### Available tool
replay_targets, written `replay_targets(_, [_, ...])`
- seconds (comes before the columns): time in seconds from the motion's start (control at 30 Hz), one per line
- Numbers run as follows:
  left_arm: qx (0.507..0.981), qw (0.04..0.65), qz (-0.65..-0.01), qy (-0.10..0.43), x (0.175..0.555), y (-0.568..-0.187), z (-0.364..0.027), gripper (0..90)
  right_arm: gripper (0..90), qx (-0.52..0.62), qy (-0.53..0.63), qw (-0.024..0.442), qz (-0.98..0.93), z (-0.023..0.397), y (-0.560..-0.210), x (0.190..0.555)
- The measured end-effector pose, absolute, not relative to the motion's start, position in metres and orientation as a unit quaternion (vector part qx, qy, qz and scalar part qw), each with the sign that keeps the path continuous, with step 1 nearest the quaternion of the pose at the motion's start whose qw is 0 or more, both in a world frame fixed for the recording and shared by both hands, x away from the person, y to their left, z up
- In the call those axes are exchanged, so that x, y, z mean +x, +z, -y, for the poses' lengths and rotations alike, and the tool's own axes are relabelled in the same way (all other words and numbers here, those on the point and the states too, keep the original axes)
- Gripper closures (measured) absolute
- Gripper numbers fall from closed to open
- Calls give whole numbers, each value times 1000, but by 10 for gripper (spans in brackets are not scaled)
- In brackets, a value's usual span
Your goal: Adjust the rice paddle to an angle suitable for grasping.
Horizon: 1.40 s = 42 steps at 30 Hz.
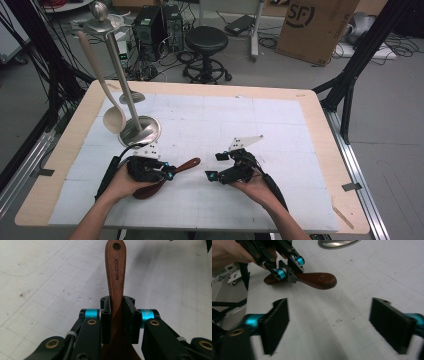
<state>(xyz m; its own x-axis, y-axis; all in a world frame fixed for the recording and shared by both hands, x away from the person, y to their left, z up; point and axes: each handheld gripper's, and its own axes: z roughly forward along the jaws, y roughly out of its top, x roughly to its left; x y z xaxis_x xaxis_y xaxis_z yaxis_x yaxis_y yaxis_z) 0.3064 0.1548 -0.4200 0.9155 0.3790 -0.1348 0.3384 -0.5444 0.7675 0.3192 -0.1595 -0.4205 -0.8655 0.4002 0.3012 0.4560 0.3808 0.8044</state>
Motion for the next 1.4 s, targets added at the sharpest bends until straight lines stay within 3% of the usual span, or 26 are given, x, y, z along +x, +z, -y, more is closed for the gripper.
replay_targets(0.07, [876,438,-201,24,306,-418,-151,779,183,-259,-495,29,829,157,-420,319])
replay_targets(0.43, [871,455,-185,19,307,-409,-136,780,463,-250,-504,81,823,152,-420,323])
replay_targets(0.87, [871,455,-186,10,307,-408,-129,778,546,-262,-515,110,809,147,-418,327])
replay_targets(1.17, [869,458,-187,9,307,-408,-130,774,544,-268,-517,120,804,143,-418,328])
replay_targets(1.4, [866,462,-191,-11,308,-407,-132,716,578,-270,-522,119,801,142,-417,329])
